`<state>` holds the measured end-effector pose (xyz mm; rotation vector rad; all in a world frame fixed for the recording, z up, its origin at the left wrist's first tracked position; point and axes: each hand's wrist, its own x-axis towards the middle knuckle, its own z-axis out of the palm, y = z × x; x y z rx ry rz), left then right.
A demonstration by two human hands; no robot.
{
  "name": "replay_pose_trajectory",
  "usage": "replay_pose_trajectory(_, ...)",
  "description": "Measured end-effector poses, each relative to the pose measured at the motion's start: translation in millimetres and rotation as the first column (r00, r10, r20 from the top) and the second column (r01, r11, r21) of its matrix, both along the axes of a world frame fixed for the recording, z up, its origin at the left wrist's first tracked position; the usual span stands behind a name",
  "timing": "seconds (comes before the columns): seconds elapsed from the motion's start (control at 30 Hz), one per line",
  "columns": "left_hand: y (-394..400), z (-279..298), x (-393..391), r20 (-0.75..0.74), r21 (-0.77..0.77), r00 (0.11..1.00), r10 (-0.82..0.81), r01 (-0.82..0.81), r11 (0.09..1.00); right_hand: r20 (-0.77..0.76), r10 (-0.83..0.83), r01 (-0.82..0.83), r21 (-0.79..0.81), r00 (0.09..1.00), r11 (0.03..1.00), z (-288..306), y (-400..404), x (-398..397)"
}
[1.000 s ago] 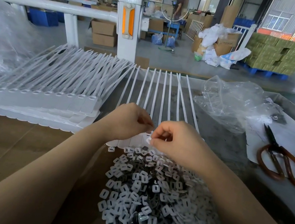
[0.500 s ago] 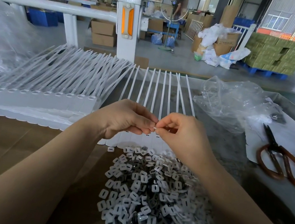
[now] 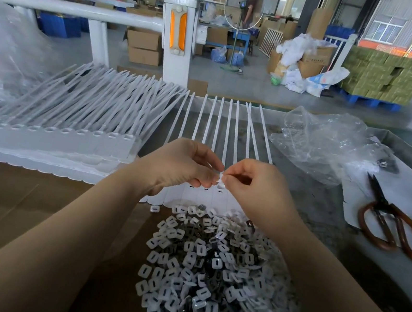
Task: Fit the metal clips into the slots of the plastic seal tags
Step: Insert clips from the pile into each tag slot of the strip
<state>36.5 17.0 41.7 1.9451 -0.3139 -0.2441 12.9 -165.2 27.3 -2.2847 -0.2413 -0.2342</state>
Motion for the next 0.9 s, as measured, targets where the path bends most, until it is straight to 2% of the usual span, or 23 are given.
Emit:
replay_pose_trajectory(0.1, -3, -1, 0, 0.027, 0.056, 1.000, 0.015, -0.016, 0.998, 0.009, -0.003, 0.003, -0.013, 1.000, 1.000, 1, 0, 0)
replay_pose_trajectory(0.2, -6, -6, 2, 0.076, 0.050, 0.992, 0.104, -0.108, 0.993, 0.045, -0.015, 0.017, -0.050, 0.999, 0.999, 0, -1, 0)
replay_pose_trajectory(0.3, -6, -13, 5, 0.173, 0.048, 0.958, 0.229, -0.240, 0.970, 0.013, 0.002, 0.001, -0.233, 1.000, 0.972, -5, -3, 1)
replay_pose_trajectory(0.4, -7, -19, 6, 0.192, 0.076, 0.942, 0.275, -0.293, 0.953, -0.071, 0.030, -0.054, -0.360, 0.997, 0.931, -11, -3, 2)
replay_pose_trajectory(0.7, -14, -30, 10, 0.175, 0.302, 0.930, 0.322, -0.362, 0.882, -0.057, 0.044, -0.062, -0.368, 0.997, 0.928, -14, -4, 3)
replay_pose_trajectory(0.9, -13, -27, 9, 0.170, 0.322, 0.932, 0.321, -0.361, 0.875, -0.061, 0.043, -0.063, -0.370, 0.997, 0.927, -13, -4, 4)
